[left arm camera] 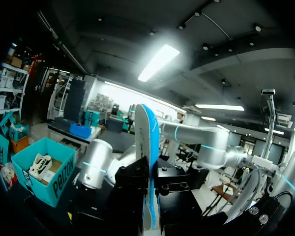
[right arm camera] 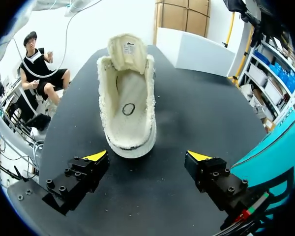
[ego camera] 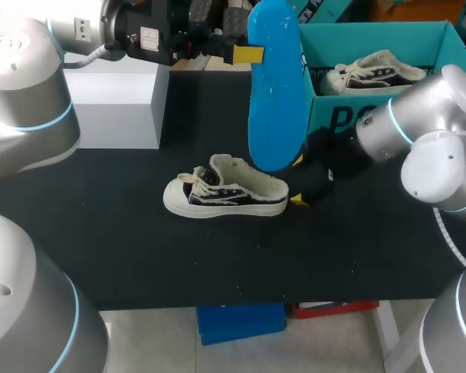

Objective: Take the shoe out of the shoebox, open the shoe tongue, remove and reinsert the insole, then place the shoe into the shoebox

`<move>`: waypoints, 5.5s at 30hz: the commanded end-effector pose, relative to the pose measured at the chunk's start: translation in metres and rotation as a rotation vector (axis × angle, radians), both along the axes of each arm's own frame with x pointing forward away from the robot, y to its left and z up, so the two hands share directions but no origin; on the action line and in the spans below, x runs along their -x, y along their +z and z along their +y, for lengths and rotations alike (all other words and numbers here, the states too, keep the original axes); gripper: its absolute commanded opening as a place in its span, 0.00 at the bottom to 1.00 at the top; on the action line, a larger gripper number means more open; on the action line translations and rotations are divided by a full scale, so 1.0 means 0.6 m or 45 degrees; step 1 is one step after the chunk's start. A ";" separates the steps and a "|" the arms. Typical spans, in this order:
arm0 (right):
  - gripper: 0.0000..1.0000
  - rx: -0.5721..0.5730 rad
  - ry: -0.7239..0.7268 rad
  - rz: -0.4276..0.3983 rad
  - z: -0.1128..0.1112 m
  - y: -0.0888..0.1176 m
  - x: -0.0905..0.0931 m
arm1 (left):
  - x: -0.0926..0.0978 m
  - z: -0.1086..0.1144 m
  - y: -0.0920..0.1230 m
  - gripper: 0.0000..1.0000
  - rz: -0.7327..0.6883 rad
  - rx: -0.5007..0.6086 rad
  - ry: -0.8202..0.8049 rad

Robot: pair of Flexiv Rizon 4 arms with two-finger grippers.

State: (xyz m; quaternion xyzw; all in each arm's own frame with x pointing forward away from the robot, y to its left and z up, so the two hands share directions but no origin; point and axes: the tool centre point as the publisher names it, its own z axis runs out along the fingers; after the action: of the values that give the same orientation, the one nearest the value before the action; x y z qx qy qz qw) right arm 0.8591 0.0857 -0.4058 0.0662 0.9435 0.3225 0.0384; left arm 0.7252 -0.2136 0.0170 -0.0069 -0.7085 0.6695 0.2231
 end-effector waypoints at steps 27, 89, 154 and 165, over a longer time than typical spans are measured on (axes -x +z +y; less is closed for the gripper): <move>1.00 0.793 0.099 0.071 0.112 0.024 -0.036 | 0.001 -0.001 -0.002 0.00 -0.001 0.002 0.005; 0.00 0.729 0.157 0.143 0.204 0.010 -0.064 | 0.001 -0.001 -0.002 0.00 -0.001 0.002 0.005; 0.00 0.543 -1.600 0.619 0.185 0.085 -0.138 | 0.001 -0.001 -0.002 0.00 -0.001 0.002 0.005; 0.00 0.515 -1.672 0.645 0.175 0.059 -0.139 | 0.001 -0.001 -0.002 0.00 -0.001 0.002 0.005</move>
State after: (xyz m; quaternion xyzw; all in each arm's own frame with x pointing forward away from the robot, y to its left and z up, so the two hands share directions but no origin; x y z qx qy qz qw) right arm 0.9434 0.1910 -0.3641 0.6812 0.7315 0.0235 0.0167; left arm 0.7252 -0.2136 0.0170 -0.0069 -0.7085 0.6695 0.2230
